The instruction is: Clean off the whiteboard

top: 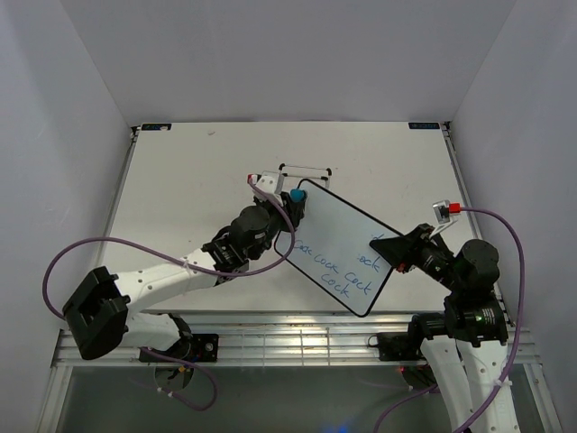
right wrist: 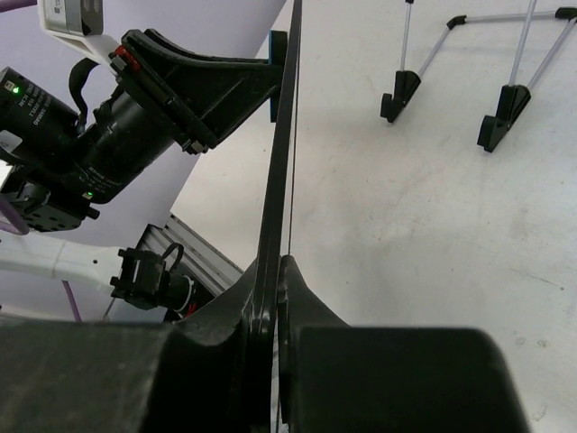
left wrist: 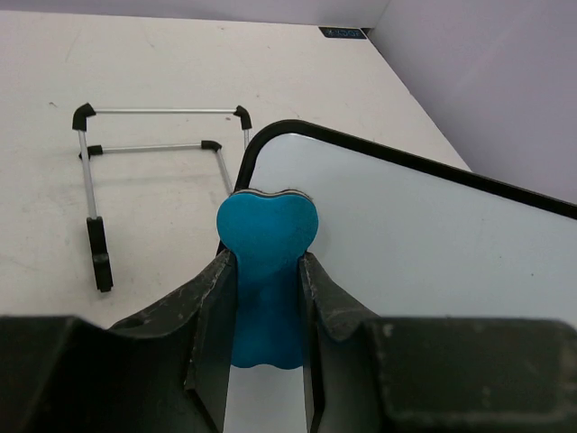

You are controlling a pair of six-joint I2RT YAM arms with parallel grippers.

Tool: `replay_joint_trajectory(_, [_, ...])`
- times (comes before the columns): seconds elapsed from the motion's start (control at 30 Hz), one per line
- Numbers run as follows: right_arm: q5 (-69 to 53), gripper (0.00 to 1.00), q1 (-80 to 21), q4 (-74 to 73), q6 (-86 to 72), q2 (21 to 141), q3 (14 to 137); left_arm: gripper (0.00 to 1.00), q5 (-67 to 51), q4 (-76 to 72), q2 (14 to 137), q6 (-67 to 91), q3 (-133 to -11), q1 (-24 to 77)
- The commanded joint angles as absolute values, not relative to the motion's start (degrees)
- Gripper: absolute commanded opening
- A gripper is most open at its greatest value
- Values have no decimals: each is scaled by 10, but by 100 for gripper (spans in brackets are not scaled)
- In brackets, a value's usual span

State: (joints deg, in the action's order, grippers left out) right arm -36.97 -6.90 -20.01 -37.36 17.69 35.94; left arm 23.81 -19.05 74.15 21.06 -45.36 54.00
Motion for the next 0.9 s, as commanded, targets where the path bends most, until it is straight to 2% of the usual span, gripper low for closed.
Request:
replay_joint_trajectory(0.0, [-476, 8, -91, -76, -432, 155, 410, 4, 172, -206, 723, 231, -383, 549])
replay_joint_trajectory(0.17, [-447, 8, -91, -37, -457, 157, 388, 4, 172, -280, 680, 237, -284, 606])
replay_joint_trajectory(0.37, [-437, 8, -91, -7, -462, 167, 388, 4, 242, -288, 697, 253, -260, 721])
replay_joint_trajectory(0.57, [-447, 8, -91, 47, -502, 170, 371, 4, 289, -288, 765, 261, -317, 812])
replay_joint_trajectory(0.87, [-452, 8, -91, 19, -495, 150, 352, 5, 285, -276, 799, 226, -432, 817])
